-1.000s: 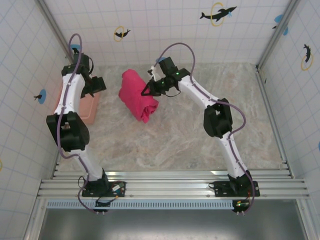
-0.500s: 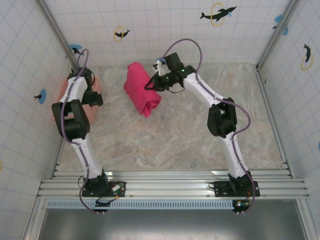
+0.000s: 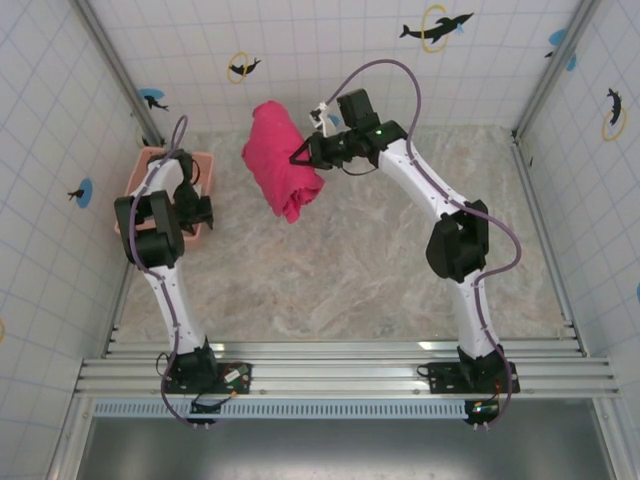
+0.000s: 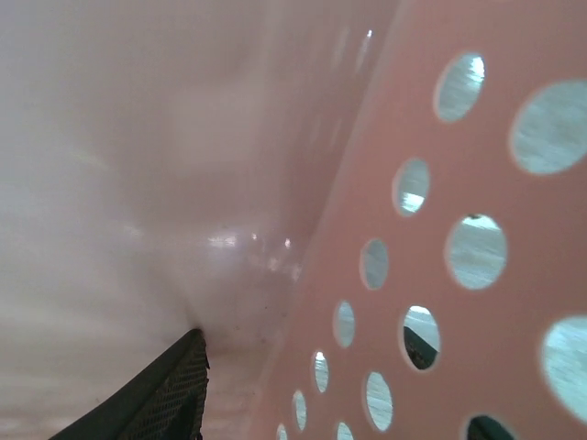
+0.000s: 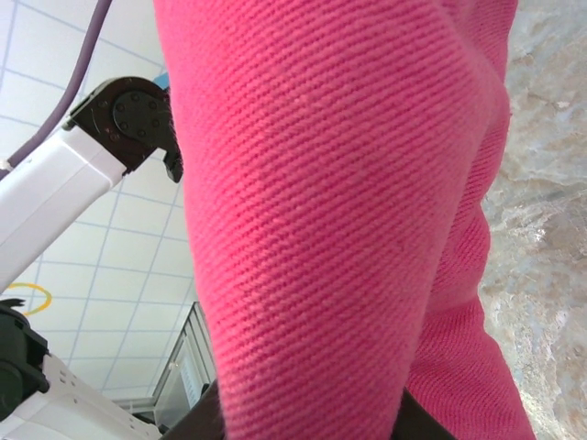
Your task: Roll up the long pants
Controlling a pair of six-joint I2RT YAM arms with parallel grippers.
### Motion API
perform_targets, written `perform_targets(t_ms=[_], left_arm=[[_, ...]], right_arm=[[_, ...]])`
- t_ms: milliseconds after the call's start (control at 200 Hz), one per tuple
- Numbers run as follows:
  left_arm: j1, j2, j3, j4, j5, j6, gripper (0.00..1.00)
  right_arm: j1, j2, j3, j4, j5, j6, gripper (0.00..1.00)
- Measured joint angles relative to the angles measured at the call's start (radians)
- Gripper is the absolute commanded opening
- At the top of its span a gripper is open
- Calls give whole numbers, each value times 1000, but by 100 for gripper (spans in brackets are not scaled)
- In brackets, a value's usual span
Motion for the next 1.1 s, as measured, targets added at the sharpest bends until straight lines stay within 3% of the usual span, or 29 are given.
perform_targets(t_ms=[205,230,275,405,575,751,901,1101], left_arm=[[-100,-18,-9,-3,165,-32,64],[-116,-19,-10,-3,183,-41,68],[-146,-23,-10,-4,217,-45,84],[-228,-38,-10,3,315,-92,97],[-313,-74,-33,63,438,-197,97],[-343,-99,-43,122,531,-301,97],[-341,-101,17,88,499,-307,97],[-306,-123,193,0,325,-265,97]], right_arm=[[-18,-1,0,6,8,32,16],[-19,-1,0,6,11,35,16],[-21,-1,0,6,17,42,16],[-21,-1,0,6,37,56,16],[-20,-2,5,5,70,62,16],[-23,-8,8,6,108,62,17],[-36,-37,8,5,140,60,17],[-79,-120,8,5,182,63,17]])
